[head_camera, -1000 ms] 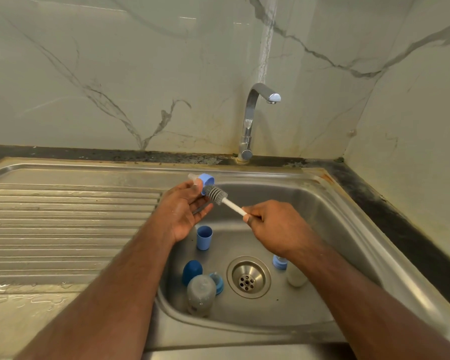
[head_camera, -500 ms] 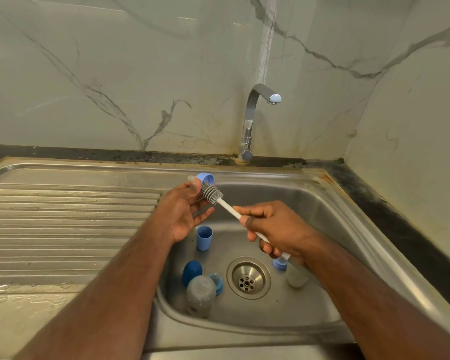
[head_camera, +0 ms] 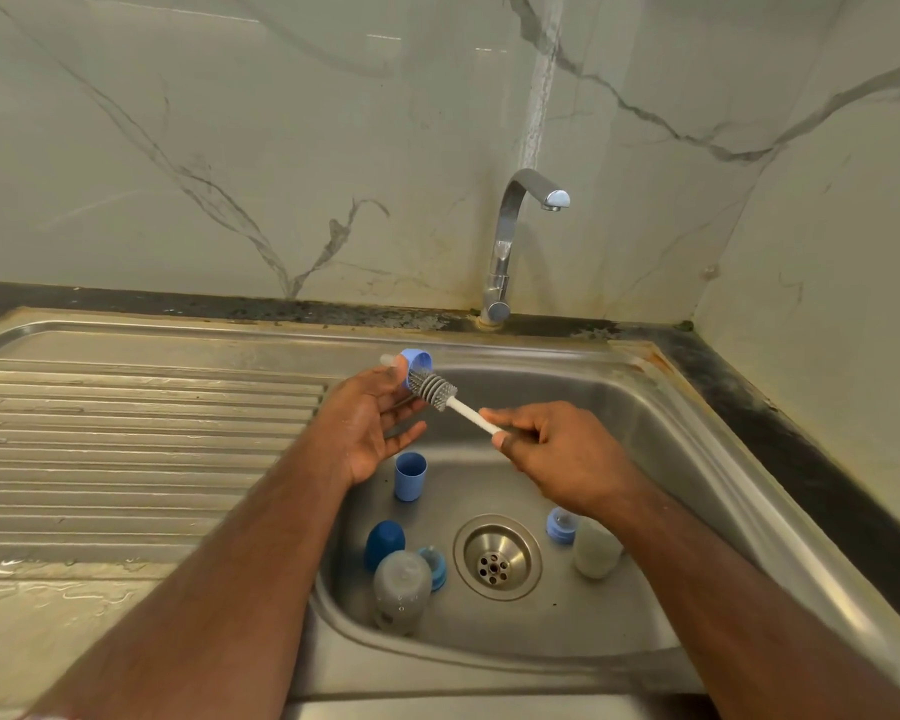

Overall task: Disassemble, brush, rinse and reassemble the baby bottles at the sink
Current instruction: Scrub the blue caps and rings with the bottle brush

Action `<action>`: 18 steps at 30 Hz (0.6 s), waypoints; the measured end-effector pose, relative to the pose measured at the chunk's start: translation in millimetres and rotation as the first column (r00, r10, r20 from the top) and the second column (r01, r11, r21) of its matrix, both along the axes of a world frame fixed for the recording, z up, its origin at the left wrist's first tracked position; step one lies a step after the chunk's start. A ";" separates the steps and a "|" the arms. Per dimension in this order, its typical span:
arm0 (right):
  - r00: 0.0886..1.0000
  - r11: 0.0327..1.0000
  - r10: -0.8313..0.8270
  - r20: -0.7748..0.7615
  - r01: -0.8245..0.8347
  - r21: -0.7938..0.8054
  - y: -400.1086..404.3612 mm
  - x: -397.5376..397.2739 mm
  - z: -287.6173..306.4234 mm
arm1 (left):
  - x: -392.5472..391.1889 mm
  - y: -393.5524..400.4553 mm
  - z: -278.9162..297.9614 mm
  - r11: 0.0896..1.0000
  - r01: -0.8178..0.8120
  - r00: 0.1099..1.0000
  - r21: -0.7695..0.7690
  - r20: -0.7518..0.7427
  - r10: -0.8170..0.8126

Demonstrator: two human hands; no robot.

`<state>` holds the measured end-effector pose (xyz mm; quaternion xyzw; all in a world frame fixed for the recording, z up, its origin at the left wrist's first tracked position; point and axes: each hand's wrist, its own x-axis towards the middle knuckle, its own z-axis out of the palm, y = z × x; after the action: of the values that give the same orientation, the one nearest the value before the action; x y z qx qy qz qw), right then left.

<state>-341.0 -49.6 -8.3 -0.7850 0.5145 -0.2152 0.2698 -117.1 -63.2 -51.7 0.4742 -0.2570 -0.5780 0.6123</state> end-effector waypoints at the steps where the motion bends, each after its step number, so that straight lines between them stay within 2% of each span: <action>1: 0.999 0.997 -0.015 -0.050 0.011 -0.081 -0.6 0.1 -0.3 | -0.2 0.1 0.7 1.000 0.000 1.000 0.004 -0.001 0.000; 5: 0.969 0.958 -0.040 -0.243 -0.032 -0.284 -1.8 5.1 -5.1 | -2.2 -0.1 0.8 1.000 -0.008 1.000 0.015 0.022 0.008; 8: 0.959 0.978 -0.017 -0.283 -0.043 -0.205 -0.6 9.2 -4.6 | -2.3 0.9 0.1 1.000 -0.024 0.999 0.006 0.034 0.023; 11: 0.992 0.997 0.058 -0.109 -0.064 -0.048 2.4 7.4 -2.3 | -0.8 1.9 2.1 1.000 -0.024 1.000 0.008 0.013 0.024; 13: 0.997 0.995 0.024 -0.068 -0.030 -0.092 0.8 4.7 -2.1 | -1.1 1.9 1.9 1.000 -0.019 0.999 0.006 0.028 0.019; 16: 0.977 0.978 -0.036 -0.211 -0.009 -0.206 -1.8 6.0 -4.1 | -3.2 1.3 0.6 1.000 -0.018 0.999 0.006 0.040 0.018; 18: 0.970 0.988 -0.011 -0.242 -0.027 -0.154 -1.2 8.3 -4.6 | -3.1 1.7 0.3 0.999 -0.037 0.998 -0.003 0.048 0.037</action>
<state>-332.7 -50.8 -13.0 -0.8260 0.5221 -0.1564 0.1438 -120.2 -61.5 -51.4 0.4921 -0.2634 -0.5549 0.6169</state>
